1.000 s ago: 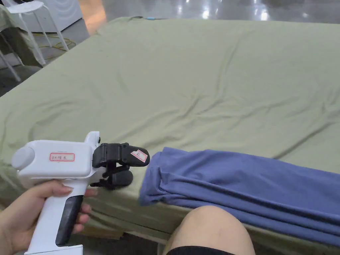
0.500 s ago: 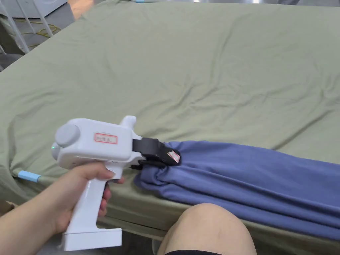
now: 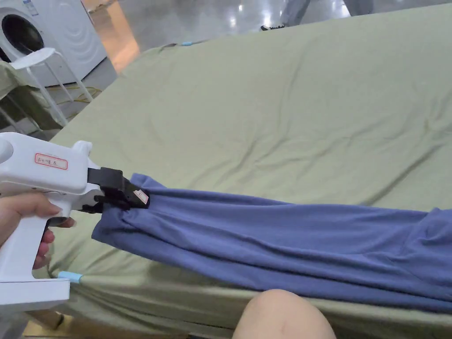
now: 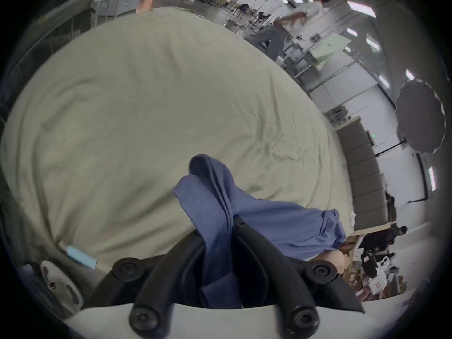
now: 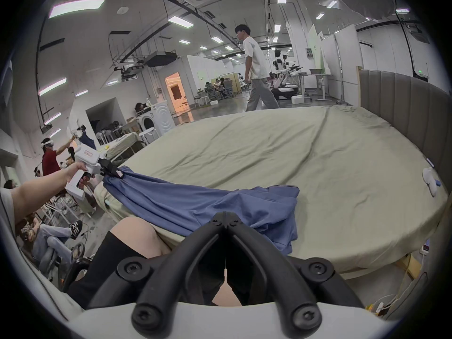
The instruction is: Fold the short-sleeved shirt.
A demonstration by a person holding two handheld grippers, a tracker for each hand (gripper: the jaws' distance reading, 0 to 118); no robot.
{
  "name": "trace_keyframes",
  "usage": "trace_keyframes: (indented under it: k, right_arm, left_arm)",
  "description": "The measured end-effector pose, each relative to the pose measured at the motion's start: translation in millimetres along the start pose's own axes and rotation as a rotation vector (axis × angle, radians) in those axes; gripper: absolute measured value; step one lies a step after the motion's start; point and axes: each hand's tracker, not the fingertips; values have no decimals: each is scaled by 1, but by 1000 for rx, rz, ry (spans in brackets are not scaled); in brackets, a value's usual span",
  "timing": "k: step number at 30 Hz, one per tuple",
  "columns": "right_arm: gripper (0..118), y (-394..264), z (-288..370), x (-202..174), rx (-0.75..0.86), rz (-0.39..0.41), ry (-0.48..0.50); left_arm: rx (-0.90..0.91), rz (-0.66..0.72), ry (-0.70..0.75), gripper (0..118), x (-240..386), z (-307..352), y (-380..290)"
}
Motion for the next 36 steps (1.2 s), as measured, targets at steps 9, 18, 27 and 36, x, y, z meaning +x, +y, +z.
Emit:
trace_keyframes:
  k: [9,18,27,36]
  right_arm:
    - [2,7,32,-4,98,-32,45]
    - [2,-1,57,13,138,-59,49]
    - [2,-5,47,17,107,-87,92]
    - [2,-8,47,15,82,-75,51]
  left_arm:
    - [-122,-198,-26,5,187,-47,-28]
    - [-235,-349,-70,40,278,-166,-80]
    - [-85,-409,28,0,269,-114,-77]
    - [-400,-391,-95,0,305,-214,-150]
